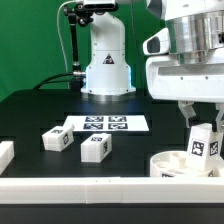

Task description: Assemble stool

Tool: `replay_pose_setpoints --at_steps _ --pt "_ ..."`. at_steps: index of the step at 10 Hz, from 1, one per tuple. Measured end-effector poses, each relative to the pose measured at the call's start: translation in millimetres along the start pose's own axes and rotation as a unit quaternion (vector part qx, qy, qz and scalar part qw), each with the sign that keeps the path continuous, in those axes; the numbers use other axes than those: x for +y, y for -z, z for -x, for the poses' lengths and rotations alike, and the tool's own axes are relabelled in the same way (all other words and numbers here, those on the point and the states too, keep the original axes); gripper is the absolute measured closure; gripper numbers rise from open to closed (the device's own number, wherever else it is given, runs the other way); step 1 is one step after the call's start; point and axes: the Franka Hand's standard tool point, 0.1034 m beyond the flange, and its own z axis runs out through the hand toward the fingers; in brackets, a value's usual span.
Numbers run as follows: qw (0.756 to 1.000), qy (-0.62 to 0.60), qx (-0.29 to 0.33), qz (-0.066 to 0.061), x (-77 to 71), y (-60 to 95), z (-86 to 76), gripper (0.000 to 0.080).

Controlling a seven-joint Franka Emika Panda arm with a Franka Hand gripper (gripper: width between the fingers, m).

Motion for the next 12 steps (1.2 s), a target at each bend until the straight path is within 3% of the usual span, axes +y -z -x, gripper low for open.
replay_pose_setpoints --at_steps 7,10,12 --pt "0.982 -0.19 -0.02 -0.009 -3.0 -1.4 7.6 0.0465" --pt "0.94 -0.337 -0.041 -0.037 -4.1 -1.7 3.5 0.0464" --pt "0.913 -0.403 -0.049 -0.044 -5.8 -2.4 5.4 0.0464"
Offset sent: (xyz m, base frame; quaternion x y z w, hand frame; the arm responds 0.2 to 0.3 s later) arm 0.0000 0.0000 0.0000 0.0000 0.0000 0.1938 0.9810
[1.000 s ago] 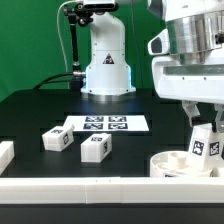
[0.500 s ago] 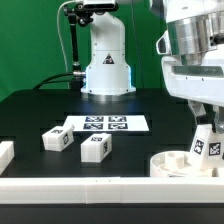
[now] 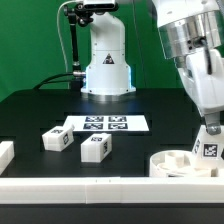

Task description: Assemble stool

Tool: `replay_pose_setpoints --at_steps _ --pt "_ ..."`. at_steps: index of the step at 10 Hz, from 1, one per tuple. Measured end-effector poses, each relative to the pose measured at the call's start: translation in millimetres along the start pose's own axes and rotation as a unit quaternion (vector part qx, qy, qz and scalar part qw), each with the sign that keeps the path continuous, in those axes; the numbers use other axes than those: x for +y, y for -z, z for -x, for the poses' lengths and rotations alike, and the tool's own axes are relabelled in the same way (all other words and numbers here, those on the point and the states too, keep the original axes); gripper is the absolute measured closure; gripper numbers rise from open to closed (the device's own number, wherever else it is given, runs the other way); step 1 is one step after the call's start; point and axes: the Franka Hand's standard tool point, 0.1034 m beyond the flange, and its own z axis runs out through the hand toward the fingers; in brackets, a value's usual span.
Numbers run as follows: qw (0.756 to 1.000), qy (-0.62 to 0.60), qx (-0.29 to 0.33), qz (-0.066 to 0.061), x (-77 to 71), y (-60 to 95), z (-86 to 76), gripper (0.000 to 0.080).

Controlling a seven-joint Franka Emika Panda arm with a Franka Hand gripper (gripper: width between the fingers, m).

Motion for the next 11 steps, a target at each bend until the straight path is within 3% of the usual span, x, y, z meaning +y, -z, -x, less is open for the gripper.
replay_pose_setpoints --at_steps 5,6,7,8,9,11 --pt "0.991 -0.13 -0.015 0.001 1.1 -0.5 3.5 0.0464" --pt "0.992 -0.129 -0.015 0.001 1.4 -0.6 3.9 0.0369" --pt "0.994 -0.112 -0.016 0.001 0.7 0.7 3.5 0.0369" --pt "0.997 -0.077 -0.017 -0.002 -3.4 9.4 1.6 0.0213" --pt "0.999 -0.051 -0.017 -0.01 -8.0 21.0 -1.9 0.0164" --pt "1.0 -0.003 -0.014 -0.016 -15.6 35.9 -10.7 0.0152"
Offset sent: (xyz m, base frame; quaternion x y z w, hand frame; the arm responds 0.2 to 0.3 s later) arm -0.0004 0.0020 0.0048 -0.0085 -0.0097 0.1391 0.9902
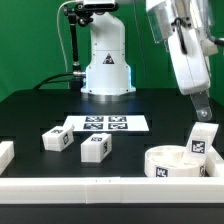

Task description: Assemble stool

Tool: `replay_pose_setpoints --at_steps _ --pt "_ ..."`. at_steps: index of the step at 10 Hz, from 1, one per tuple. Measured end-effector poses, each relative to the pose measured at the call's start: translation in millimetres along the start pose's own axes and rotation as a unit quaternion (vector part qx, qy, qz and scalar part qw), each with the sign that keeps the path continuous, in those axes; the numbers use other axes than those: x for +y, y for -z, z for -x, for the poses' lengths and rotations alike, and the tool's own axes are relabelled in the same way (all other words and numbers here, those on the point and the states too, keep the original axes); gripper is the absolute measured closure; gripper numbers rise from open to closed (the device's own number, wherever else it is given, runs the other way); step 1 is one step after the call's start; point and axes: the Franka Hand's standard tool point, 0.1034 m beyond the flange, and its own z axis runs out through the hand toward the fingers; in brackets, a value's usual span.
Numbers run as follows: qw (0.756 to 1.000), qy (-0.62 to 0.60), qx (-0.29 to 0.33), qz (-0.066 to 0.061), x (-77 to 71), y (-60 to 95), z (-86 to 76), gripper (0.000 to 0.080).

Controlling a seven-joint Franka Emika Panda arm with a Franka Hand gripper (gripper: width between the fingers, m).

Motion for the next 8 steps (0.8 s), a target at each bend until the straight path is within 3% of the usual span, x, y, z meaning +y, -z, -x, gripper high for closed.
replay_pose_setpoints --at_steps 2,7,8 --pt "1.0 0.026 0.003 0.014 -4.3 3.6 -6.2 0.015" --pt "0.999 0.039 0.004 0.014 -3.5 1.9 -7.0 0.015" --pt "0.99 0.14 0.003 0.034 1.8 0.8 -20.3 0.015"
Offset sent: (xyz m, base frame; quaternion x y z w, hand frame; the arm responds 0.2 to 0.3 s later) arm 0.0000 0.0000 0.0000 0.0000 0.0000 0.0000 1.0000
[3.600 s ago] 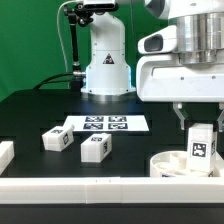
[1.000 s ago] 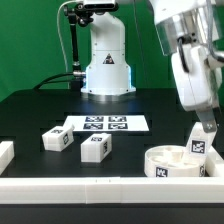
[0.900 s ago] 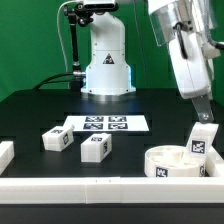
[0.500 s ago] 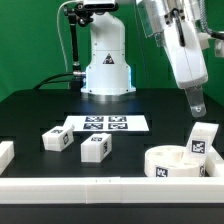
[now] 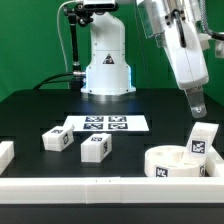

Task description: Assemble stool

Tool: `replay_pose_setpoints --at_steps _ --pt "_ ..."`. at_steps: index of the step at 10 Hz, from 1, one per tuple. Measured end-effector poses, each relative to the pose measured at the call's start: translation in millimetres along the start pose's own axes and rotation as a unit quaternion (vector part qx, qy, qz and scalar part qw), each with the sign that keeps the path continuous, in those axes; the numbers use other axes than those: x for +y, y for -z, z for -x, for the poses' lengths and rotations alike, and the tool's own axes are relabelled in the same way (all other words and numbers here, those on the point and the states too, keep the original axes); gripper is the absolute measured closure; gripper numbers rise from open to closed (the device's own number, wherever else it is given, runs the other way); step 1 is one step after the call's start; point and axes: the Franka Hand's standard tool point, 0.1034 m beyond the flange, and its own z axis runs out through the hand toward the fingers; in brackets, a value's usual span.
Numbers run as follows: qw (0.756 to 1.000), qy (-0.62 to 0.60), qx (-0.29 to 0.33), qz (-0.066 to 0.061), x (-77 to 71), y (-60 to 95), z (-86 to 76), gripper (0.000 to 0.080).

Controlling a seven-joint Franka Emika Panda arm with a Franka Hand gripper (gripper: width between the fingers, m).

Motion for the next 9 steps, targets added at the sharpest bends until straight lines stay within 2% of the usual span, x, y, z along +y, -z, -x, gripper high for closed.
replay_pose_setpoints --at_steps 1,3,4,5,7,9 --pt "0.999 0.032 0.003 -0.001 0.8 2.1 -13.6 0.015" --pt "0.993 0.116 0.014 -0.014 3.6 8.5 -58.7 0.015" --pt "0.992 0.123 0.017 -0.016 4.8 11.2 -77.0 0.015" --pt "0.992 0.123 0.021 -0.017 5.0 11.6 -85.2 0.015" --pt "0.991 0.134 0.02 -0.016 5.1 10.2 -81.0 0.015" --pt "0.977 0.21 0.022 -0.012 5.7 9.3 -82.1 0.015"
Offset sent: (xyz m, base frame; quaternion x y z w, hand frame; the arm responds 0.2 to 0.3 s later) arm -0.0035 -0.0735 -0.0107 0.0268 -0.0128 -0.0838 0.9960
